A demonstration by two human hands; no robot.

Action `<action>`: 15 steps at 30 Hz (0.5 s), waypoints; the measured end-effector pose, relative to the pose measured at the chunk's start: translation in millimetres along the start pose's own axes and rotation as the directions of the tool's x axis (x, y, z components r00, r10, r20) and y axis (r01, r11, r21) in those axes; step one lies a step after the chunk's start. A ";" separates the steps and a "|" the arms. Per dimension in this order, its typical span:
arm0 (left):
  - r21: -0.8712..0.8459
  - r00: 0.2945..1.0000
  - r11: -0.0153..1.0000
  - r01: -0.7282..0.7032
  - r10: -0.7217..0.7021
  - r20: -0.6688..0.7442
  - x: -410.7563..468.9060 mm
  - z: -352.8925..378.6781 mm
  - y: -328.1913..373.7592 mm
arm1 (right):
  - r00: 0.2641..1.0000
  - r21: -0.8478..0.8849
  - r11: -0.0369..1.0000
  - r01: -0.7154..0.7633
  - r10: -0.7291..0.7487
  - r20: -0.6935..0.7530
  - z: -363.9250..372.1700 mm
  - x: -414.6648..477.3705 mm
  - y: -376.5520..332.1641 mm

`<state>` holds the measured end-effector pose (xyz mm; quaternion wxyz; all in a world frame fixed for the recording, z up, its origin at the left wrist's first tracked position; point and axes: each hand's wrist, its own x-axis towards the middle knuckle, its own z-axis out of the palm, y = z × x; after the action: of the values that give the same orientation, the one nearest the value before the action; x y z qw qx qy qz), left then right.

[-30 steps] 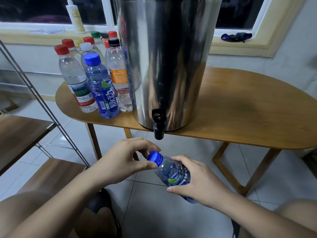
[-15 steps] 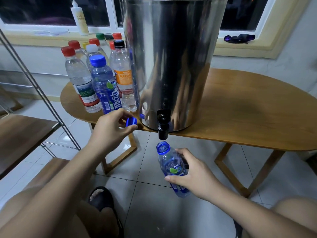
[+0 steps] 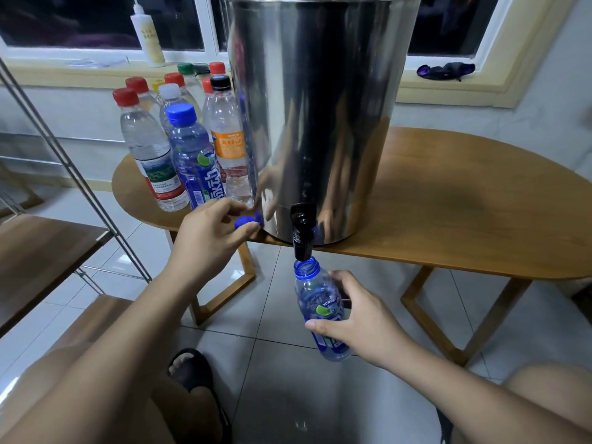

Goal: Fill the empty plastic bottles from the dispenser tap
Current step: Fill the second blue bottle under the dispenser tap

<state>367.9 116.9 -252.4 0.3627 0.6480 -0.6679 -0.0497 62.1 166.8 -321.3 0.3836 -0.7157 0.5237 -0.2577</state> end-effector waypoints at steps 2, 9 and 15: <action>-0.054 0.999 0.998 -0.030 0.029 -0.019 -8.0 -7.6 14.9 | 1.000 0.005 1.000 -0.002 0.002 -0.001 0.6 0.7 -1.4; -0.321 0.984 0.930 -0.179 0.178 -0.033 -30.6 -22.0 76.8 | 1.000 0.049 0.999 0.014 -0.013 -0.025 4.7 3.5 -6.1; -0.322 0.935 0.882 -0.344 0.354 -0.029 -36.0 -18.7 87.1 | 1.000 0.070 0.997 0.009 -0.007 -0.022 5.4 5.2 -5.2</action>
<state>302.2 170.5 -207.1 0.4562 0.4484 -0.7619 -0.1021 70.9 164.2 -320.3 0.4019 -0.7011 0.5155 -0.2851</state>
